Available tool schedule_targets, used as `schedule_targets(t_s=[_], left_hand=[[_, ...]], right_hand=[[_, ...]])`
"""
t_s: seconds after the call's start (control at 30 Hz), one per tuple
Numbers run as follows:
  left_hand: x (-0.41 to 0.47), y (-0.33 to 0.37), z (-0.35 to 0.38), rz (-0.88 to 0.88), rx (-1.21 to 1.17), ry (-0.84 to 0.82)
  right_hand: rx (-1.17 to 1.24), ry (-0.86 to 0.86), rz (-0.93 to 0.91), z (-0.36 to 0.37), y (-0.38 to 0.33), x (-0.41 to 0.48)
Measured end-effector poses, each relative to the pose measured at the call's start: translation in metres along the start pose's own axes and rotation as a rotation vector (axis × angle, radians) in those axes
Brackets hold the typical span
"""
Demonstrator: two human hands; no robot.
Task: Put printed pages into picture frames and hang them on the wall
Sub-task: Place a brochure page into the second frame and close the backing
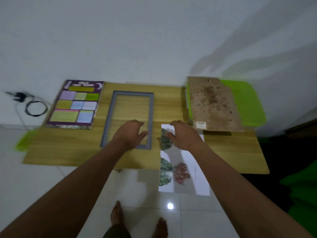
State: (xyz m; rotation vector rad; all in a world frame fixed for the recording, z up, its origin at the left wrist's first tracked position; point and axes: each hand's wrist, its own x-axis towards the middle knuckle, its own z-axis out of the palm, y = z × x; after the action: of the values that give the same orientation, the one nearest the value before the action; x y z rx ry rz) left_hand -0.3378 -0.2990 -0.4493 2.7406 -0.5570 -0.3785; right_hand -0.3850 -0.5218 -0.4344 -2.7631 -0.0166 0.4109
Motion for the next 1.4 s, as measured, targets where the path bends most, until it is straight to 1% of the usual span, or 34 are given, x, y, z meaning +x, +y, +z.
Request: schedule_targets(t_s=[0.2,0.33,0.5,0.67,0.77,0.97,1.23,1.33,1.4], left_hand=[[-0.012,-0.078,-0.067,-0.134,-0.035,0.133],[-0.011,-0.146,-0.095,-0.177,-0.063,0.169],[0.002,-0.229,-0.114,-0.177,-0.12,0.114],[0.022,-0.312,-0.114,-0.167,-0.132,0.132],[0.035,-0.348,-0.113,-0.185,-0.123,0.134],[0.052,-0.379,-0.097,-0.26,-0.156,0.181],[0.065,-0.391,-0.085,-0.352,-0.213,0.223],[0.067,-0.389,-0.086,-0.356,-0.244,0.254],[0.069,-0.391,-0.085,-0.365,-0.27,0.282]], right_hand=[[-0.002,0.019,-0.077,-0.029,-0.087,0.05],[-0.026,0.026,-0.087,-0.028,-0.149,0.091],[-0.021,-0.021,-0.06,0.002,-0.217,0.149],[0.07,-0.013,0.004,0.05,-0.277,0.21],[0.132,0.004,0.038,0.079,-0.302,0.238],[0.109,-0.021,0.222,0.116,-0.314,0.271],[0.183,0.128,0.353,0.133,-0.321,0.283],[0.237,0.148,0.414,0.134,-0.325,0.285],[0.255,0.149,0.422,0.135,-0.324,0.287]])
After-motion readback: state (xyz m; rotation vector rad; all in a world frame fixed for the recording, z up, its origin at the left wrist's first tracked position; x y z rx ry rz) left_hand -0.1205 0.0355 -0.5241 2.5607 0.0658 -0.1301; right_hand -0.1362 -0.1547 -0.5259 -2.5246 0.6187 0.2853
